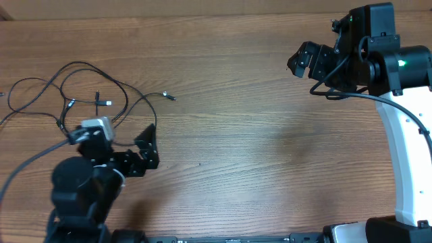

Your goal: Untangle cables

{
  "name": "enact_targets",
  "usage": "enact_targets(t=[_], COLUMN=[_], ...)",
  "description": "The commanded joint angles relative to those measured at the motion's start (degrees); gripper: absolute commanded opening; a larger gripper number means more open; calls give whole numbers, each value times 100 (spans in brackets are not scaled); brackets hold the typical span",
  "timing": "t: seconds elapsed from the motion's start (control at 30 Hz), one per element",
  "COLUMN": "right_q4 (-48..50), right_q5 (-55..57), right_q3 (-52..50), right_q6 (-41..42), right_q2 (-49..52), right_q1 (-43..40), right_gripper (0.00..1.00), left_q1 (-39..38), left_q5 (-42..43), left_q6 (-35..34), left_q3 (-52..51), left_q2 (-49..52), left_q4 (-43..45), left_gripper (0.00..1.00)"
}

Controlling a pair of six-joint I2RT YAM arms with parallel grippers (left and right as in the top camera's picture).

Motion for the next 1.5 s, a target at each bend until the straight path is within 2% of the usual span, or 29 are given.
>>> enact_targets(t=[0.0,0.27,0.5,0.67,0.87,1.17,1.47], right_q4=[85,625,828,662,358,162,-289], right_q5=[22,20,98,146,525,511,507], right_q3=[83,87,90,90,87,76,76], right_q6=[-192,-284,-778,-769,-769,-721,-245], right_q2=[-66,-249,-881,-1373,-1821,-1888,-1860], right_q1=[-11,-7,-7,-7,-7,138,168], right_gripper=[100,100,100,100,100,100,100], left_q1=[-37,-35,-35,-35,-35,-35,-35], left_q5=[730,721,660,627,472,472,472], left_q6=[-278,-273,-273,-251,-251,-249,-249], left_q3=[-664,-844,-844,-844,-844,-844,-844], left_q2=[-188,-79,-46,-48,-48,-48,-46], left_q4=[247,190,-474,-944,-1064,-1104,-1104], left_gripper=[99,100,100,100,100,99,100])
